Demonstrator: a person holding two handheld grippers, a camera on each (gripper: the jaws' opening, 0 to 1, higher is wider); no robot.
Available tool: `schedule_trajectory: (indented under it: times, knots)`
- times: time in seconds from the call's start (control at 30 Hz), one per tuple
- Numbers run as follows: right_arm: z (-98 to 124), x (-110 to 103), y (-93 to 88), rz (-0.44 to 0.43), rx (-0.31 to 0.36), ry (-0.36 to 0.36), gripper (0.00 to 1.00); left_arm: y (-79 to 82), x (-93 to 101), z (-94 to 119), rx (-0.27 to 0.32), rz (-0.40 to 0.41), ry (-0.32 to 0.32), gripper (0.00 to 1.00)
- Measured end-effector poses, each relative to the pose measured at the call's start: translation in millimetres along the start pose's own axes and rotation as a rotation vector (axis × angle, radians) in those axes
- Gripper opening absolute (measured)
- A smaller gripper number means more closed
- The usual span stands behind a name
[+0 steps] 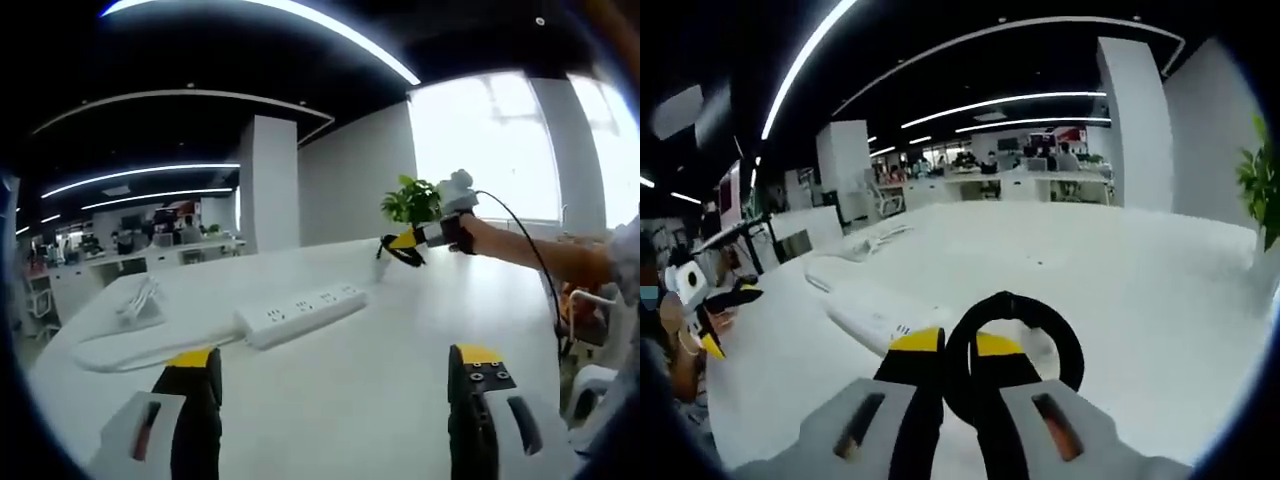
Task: Straighten the power strip on the desk, plug the charger into it
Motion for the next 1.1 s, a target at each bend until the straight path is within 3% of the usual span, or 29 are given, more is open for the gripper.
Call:
schedule_trajectory:
  times: [0.2,0.4,1.1]
  knots:
    - [6.2,-16.3,6.9,-0.055,0.058,0.073,0.07,1.0,0.5,-1.8,-0.002,-0.003,-0.004,0.95]
    - [11.8,-35.8,12.6,-0.058,0.111,0.109,0.07,1.3,1.1,-3.9,-0.007,-0.009,-0.008,0.95]
    - [18.9,-83.2,31.9,-0.047,0.192,0.205,0.07,8.6,0.2,-24.5,0.003,-0.029,-0.028,0.95]
Point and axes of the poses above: the point that each gripper's makers call its tool centre point, and the gripper's own axes: z roughly backward along the fingers, x roughly to its right, y roughly out of its top, the point moved 9 cm from there along z, roughly backward along the fingers, and after that the axes turned 2 degrees about -y, right-handed, at the moved point
